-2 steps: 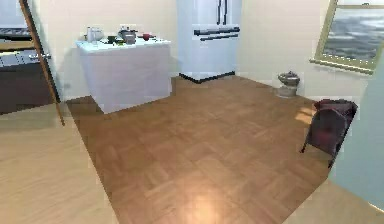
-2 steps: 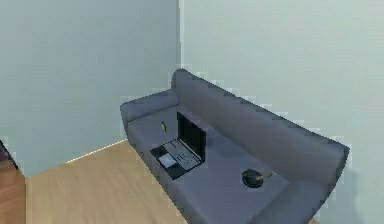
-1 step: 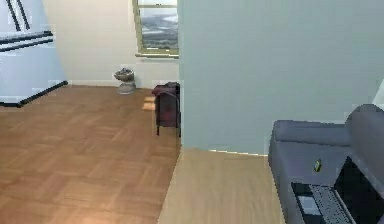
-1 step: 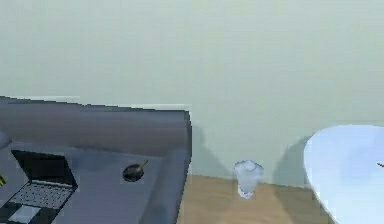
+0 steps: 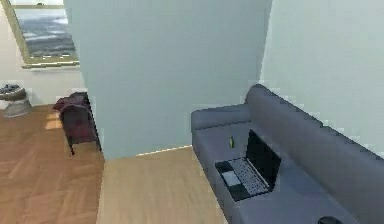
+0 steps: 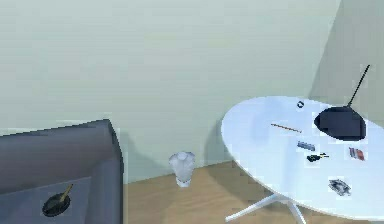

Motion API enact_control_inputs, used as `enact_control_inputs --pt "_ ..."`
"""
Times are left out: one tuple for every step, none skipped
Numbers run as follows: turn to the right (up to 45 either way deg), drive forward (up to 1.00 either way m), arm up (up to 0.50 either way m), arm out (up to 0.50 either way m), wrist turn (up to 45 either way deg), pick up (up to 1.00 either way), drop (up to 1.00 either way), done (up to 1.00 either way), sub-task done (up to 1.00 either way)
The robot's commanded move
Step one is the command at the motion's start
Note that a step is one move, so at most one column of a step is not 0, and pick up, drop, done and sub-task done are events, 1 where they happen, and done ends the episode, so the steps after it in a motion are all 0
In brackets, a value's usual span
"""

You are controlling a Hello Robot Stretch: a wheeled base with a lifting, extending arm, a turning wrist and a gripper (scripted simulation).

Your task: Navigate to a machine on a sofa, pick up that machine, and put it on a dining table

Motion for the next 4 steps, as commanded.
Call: enact_control_inputs --pt "0.0 0.50 0.00 0.00 0.0 0.00 0.00 0.00 0.00" --pt "-45.0 0.00 0.00 0.00 0.0 0.00 0.00 0.00 0.00" --pt "-12.0 0.00 0.00 0.00 0.0 0.00 0.00 0.00 0.00" --pt "0.0 0.00 0.44 0.00 0.0 0.00 0.00 0.00 0.00"
